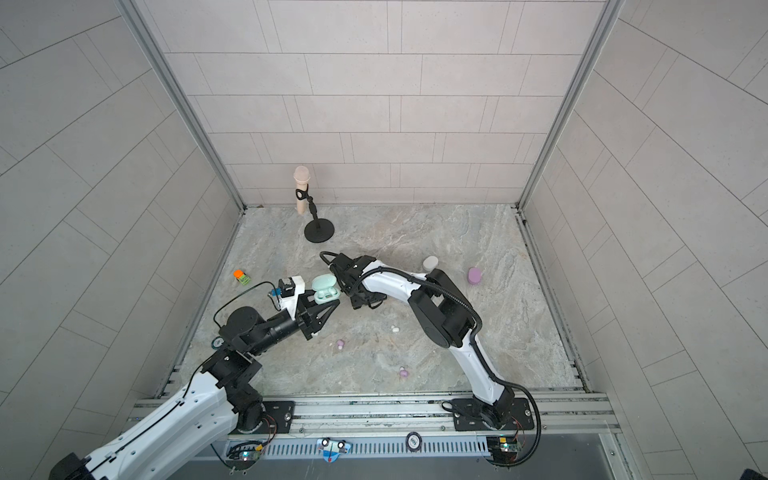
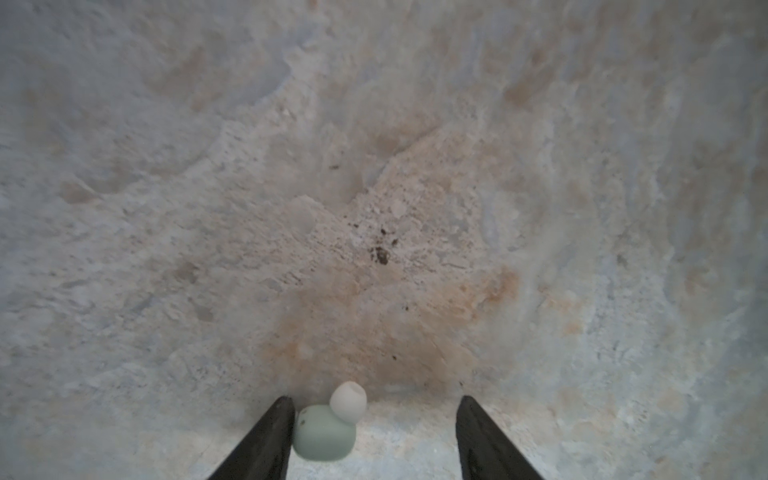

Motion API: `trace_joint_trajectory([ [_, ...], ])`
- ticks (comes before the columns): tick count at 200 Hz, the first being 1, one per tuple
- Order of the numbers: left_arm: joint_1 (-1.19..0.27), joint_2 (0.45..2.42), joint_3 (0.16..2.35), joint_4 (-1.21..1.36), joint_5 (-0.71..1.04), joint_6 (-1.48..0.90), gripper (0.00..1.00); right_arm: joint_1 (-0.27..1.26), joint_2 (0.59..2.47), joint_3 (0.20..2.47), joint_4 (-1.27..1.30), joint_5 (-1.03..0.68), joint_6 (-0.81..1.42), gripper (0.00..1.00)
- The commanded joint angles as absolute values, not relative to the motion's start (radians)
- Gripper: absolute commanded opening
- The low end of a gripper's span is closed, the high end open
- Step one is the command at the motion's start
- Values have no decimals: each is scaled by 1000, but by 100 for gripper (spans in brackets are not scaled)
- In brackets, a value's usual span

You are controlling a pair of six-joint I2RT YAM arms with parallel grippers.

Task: Insert the wireless bluetooth earbuds into the charging case
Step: 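Move the right gripper over the second mint earbud on the table, then lower the open right gripper toward the second mint earbud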

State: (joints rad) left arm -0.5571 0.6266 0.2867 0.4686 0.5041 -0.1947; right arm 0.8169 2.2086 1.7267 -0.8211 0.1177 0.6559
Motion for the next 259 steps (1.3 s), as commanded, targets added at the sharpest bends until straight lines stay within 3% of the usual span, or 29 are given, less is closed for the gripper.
trace_joint_trajectory([
  [1, -563, 623, 288, 515, 516, -201, 0, 809, 2217, 1726, -837, 144, 680, 64],
  [138, -583, 633, 296, 499, 513, -187, 0, 695, 1948, 1451, -804, 209, 696, 62],
  [161, -586, 641, 300, 496, 514, -184, 0, 690, 1950, 1457, -797, 166, 690, 62],
  [189, -588, 642, 302, 491, 513, -183, 0, 682, 1957, 1433, -699, -8, 737, 62],
  [216, -589, 639, 305, 482, 510, -179, 0, 678, 1962, 1384, -568, -142, 835, 68],
  [259, -592, 634, 305, 475, 505, -175, 0, 676, 2005, 1404, -541, -172, 892, 70],
])
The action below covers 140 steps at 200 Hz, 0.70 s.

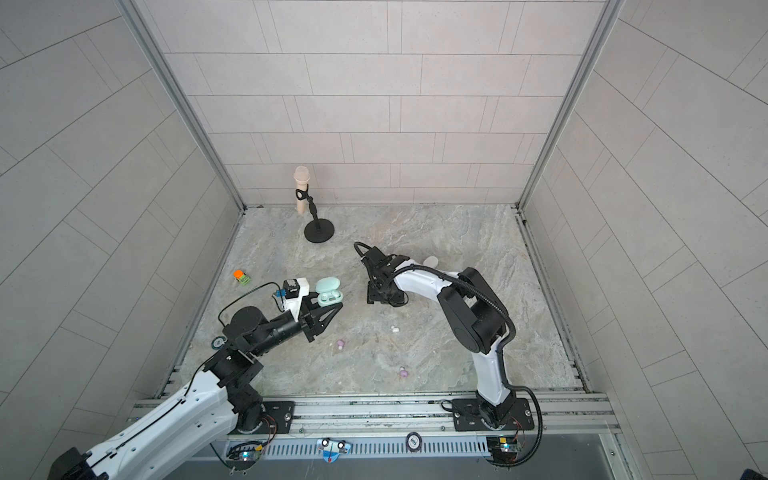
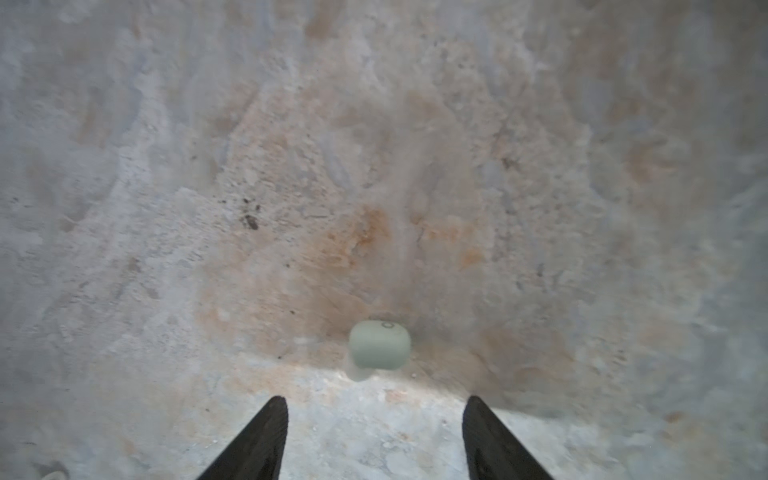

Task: Insert the wireless bluetooth earbuds into the charging case
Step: 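Lower the open right gripper toward the second mint earbud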

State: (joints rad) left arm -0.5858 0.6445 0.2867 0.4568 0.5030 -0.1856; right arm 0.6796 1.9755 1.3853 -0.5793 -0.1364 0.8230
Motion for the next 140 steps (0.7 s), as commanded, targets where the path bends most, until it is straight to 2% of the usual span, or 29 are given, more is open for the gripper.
trace_joint_trajectory([
  [1, -592, 634, 305, 475, 505, -175, 0, 676, 2006, 1405, -541, -171, 892, 70],
  [109, -595, 639, 299, 484, 497, -176, 0, 672, 2081, 1504, -576, -195, 849, 69],
  [140, -595, 640, 301, 480, 499, -175, 0, 674, 2097, 1547, -670, -146, 820, 66],
])
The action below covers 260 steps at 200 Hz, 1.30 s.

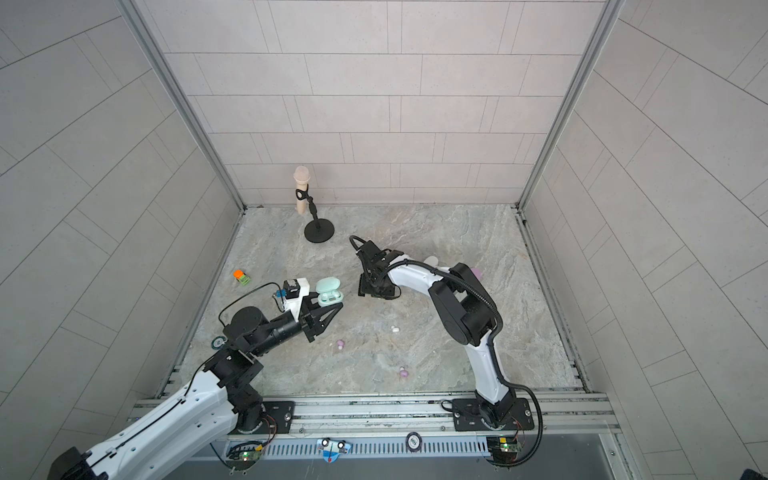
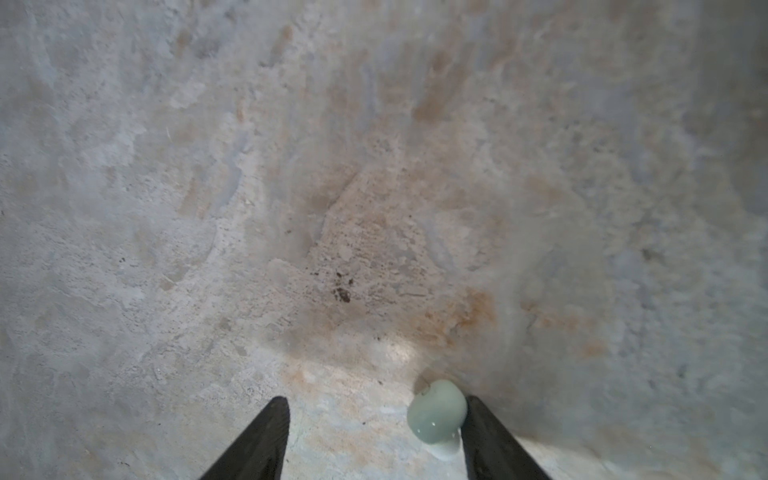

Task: Insert the wireless bluetooth earbuds into the charging case
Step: 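Lower the open right gripper toward the second mint earbud, then close the right gripper on the second mint earbud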

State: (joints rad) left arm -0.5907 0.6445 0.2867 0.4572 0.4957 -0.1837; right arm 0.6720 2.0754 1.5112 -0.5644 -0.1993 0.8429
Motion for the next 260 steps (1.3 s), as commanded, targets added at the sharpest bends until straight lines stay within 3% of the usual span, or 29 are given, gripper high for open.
trace_joint_trajectory([
  [1, -595, 640, 301, 480, 500, -175, 0, 674, 2097, 1547, -670, -146, 820, 66],
  [64, -595, 640, 302, 479, 501, -176, 0, 678, 2095, 1581, -741, -71, 792, 51],
  [184, -597, 635, 298, 482, 497, -179, 0, 687, 2151, 1625, -751, -61, 816, 37],
  [260, -600, 637, 296, 484, 495, -178, 0, 694, 2171, 1619, -776, -42, 814, 22],
])
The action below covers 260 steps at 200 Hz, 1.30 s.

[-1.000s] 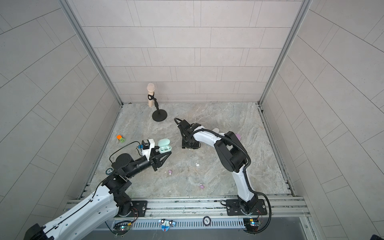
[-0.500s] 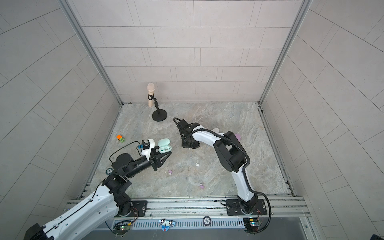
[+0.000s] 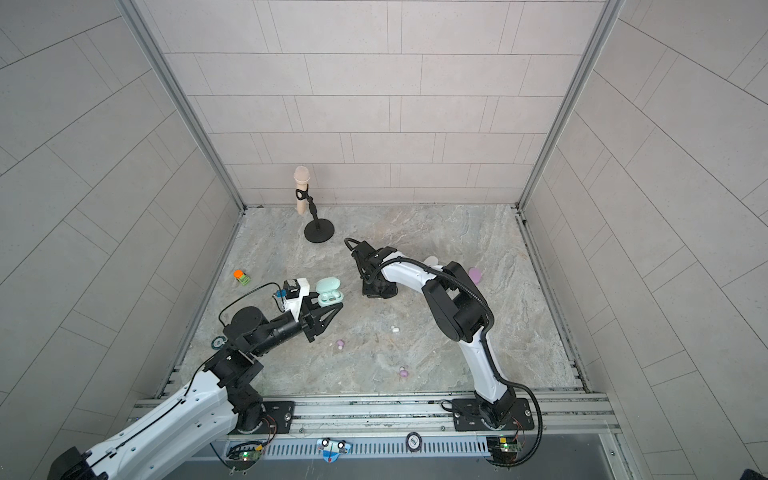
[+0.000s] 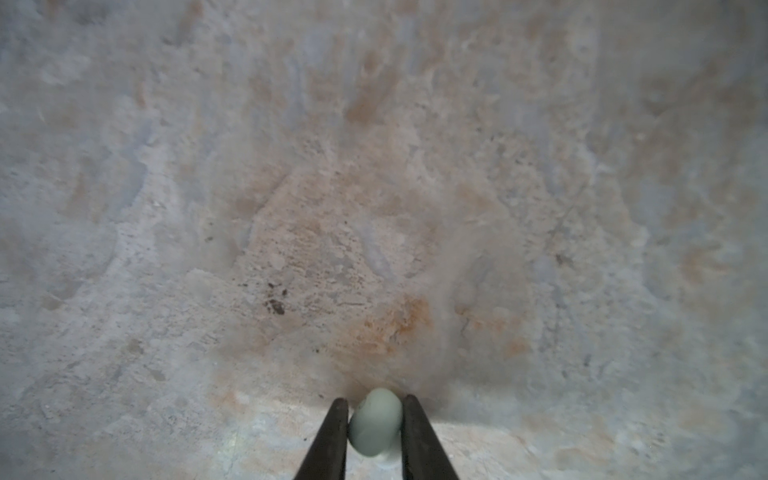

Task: Insert the wireless bluetooth earbuds into the charging case
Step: 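Close the right gripper on the second mint earbud, then carry the mint earbud to the case while the left gripper brings the case forward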

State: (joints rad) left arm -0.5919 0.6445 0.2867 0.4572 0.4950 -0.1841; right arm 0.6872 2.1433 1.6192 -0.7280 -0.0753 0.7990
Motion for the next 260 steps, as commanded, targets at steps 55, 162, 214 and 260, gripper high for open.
trace_joint_trajectory([
  [55, -607, 641, 302, 471, 494, -168, 0, 693, 2137, 1589, -754, -37, 817, 15],
  [162, -625, 719, 326, 520, 515, -153, 0, 645, 1722, 1401, -762, -88, 812, 13],
  [214, -667, 883, 359, 683, 568, -126, 0, 636, 1374, 1283, -802, -111, 823, 15],
  [260, -708, 1110, 423, 886, 630, -124, 0, 612, 1088, 1188, -752, -148, 869, 15],
])
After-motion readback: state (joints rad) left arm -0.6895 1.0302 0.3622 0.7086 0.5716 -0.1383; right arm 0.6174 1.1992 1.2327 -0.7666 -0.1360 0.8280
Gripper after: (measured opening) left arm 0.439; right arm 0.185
